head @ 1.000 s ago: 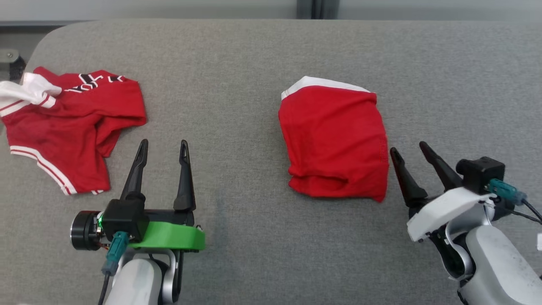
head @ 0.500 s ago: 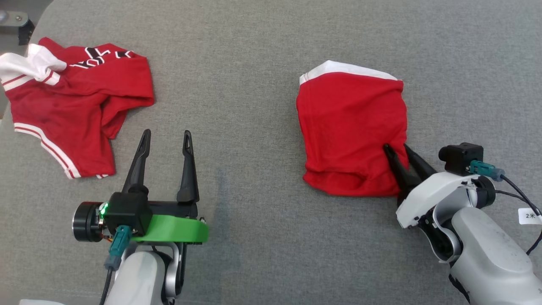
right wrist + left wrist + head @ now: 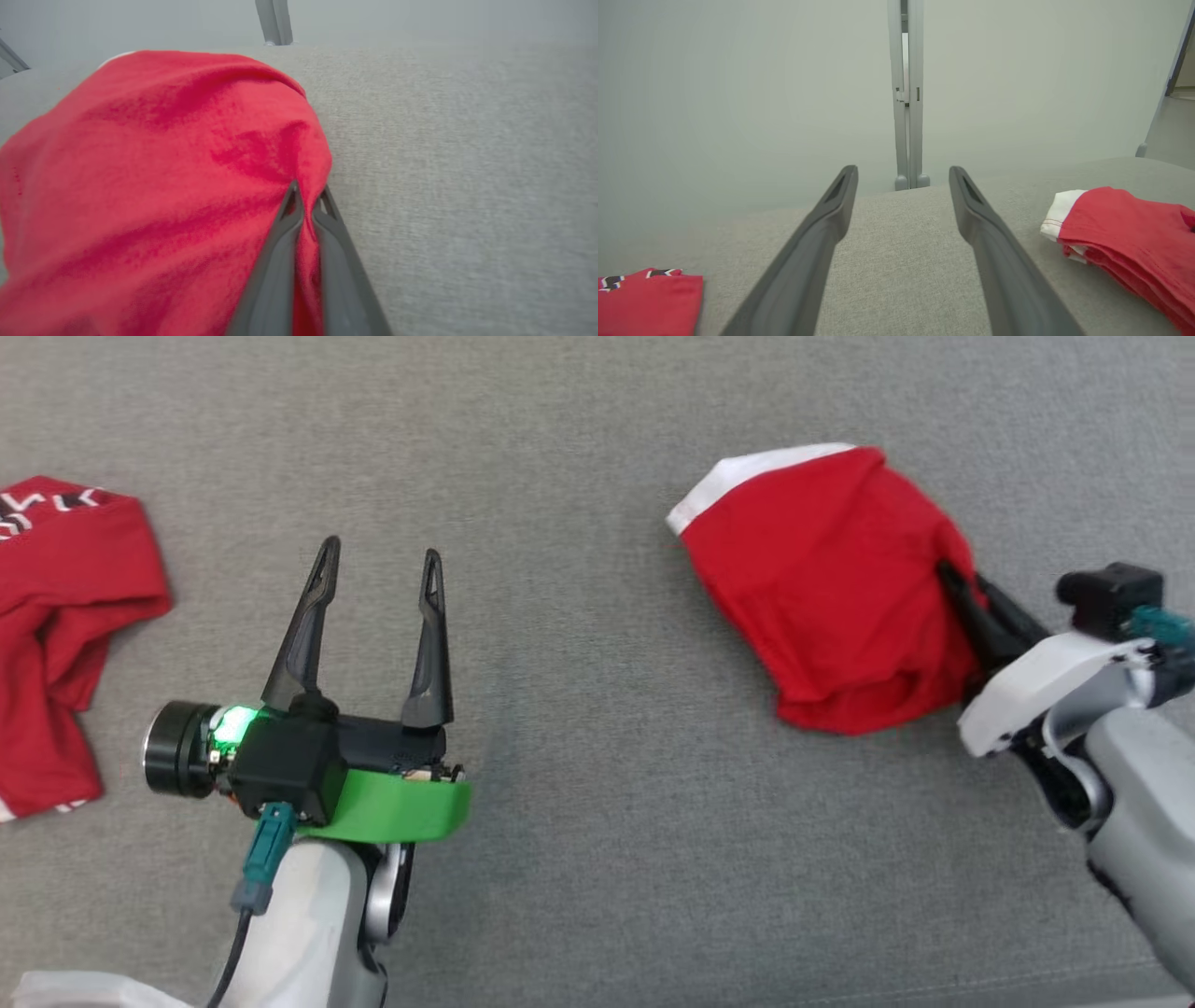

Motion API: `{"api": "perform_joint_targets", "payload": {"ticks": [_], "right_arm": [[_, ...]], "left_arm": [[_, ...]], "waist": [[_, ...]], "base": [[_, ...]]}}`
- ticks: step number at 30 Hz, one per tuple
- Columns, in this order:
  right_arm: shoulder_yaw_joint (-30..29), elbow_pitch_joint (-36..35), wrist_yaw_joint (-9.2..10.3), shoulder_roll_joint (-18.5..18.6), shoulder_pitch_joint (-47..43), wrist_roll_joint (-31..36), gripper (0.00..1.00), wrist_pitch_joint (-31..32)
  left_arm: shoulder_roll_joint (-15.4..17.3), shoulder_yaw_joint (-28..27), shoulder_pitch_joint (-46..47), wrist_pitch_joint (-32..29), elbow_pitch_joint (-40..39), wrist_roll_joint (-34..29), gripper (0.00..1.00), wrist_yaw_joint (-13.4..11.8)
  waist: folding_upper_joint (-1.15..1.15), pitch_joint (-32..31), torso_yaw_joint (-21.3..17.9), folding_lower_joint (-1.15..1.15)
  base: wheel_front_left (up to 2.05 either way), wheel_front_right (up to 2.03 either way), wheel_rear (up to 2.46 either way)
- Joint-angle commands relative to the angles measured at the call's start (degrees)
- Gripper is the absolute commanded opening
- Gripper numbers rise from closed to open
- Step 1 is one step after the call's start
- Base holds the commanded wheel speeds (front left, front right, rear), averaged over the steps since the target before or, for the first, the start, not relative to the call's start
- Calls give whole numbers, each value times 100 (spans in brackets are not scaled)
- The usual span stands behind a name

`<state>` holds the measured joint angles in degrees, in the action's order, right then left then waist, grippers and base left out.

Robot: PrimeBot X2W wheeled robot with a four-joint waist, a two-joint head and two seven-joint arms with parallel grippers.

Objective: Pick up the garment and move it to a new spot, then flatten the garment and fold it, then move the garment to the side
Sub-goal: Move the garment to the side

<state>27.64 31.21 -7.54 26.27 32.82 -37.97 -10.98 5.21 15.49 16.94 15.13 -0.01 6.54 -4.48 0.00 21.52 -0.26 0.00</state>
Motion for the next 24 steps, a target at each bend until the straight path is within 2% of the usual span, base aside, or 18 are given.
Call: {"api": "perform_joint_targets", "payload": {"ticks": [1, 5, 10, 16, 18, 19, 20, 24], "right_arm": [[-76, 95, 8, 197, 217, -91, 0, -80], [-250, 452, 8, 669, 627, -279, 0, -213], [-540, 1011, 8, 1149, 1187, -396, 0, -351], [-995, 1666, 8, 1443, 1662, -411, 0, -425], [-1182, 1738, 8, 1549, 1806, -233, 0, -423], [-1298, 1793, 9, 1548, 1793, -153, 62, -425], [-1403, 1799, 8, 1525, 1780, -83, 100, -425], [-1921, 1647, 8, 1309, 1452, 211, 100, -426]], "left_arm": [[72, 63, 221, -34, -79, -90, 100, 62], [111, 248, 581, -163, -246, -243, 100, 180], [80, 475, 983, -292, -348, -335, 100, 323], [55, 626, 1310, -304, -297, -420, 100, 386], [54, 662, 1375, -292, -264, -426, 100, 397], [53, 677, 1400, -285, -235, -424, 100, 411], [52, 686, 1408, -285, -202, -414, 100, 415], [71, 674, 1315, -231, -31, -337, 100, 385]], "waist": [[0, 623, -630, 0], [0, 1073, -813, 0], [0, 1618, -811, 0], [0, 1985, -794, 0], [0, 2017, -786, 0], [0, 2018, -779, 0], [0, 2001, -777, 0], [0, 1811, -824, 0]], "base": [[0, 0, 0], [0, 0, 0], [0, 0, 0], [0, 0, 0], [0, 0, 0], [0, 0, 0], [0, 0, 0], [0, 0, 0]]}}
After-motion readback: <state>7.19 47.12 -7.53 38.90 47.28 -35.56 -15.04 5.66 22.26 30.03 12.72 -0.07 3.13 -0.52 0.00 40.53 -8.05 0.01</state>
